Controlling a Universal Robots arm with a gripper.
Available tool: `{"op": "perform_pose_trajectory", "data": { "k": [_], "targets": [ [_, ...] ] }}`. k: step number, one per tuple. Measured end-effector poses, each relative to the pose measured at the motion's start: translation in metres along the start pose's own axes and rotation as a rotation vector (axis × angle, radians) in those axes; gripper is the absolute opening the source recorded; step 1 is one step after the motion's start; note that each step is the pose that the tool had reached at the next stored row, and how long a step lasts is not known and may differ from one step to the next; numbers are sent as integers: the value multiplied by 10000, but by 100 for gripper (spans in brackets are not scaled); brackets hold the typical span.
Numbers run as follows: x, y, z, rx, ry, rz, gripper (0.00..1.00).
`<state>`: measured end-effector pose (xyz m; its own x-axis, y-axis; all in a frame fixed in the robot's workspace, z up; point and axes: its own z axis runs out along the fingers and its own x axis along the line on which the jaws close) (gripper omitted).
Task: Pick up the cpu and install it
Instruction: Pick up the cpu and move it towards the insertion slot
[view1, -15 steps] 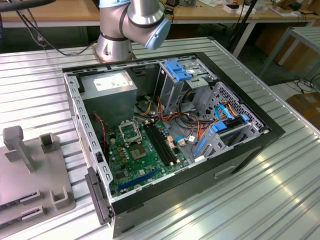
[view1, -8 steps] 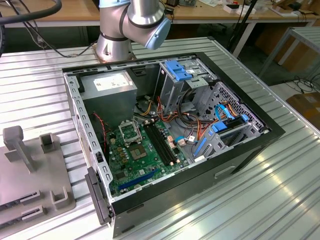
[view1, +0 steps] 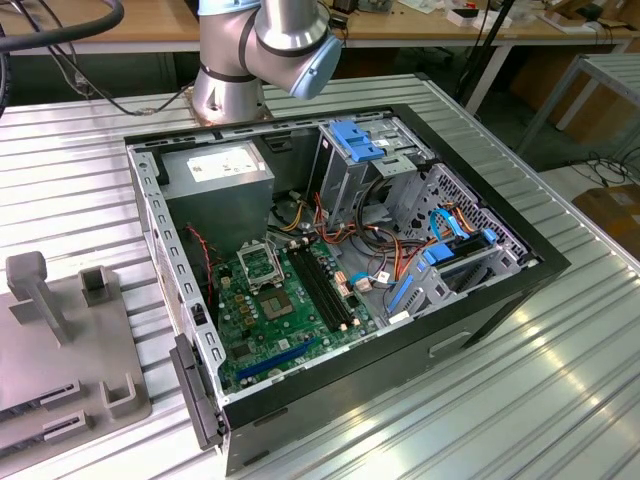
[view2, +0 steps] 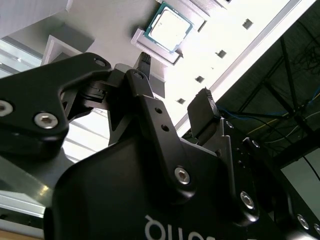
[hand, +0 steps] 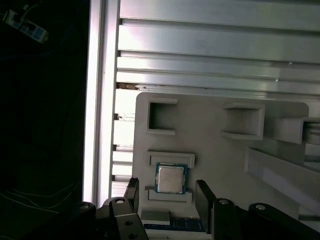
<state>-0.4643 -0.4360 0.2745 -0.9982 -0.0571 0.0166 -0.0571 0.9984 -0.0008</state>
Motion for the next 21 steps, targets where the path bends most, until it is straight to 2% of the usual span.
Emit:
{"op": "perform_pose_trajectory", "data": {
  "k": [5, 8, 16, 21],
  "targets": [
    [0, -1, 19, -2, -4, 1, 57],
    [-1, -17, 67, 0, 0, -3, 57],
    [3, -117, 217, -1, -1, 0, 57],
    [-21, -136, 318, 0, 0, 8, 57]
  ]
}}
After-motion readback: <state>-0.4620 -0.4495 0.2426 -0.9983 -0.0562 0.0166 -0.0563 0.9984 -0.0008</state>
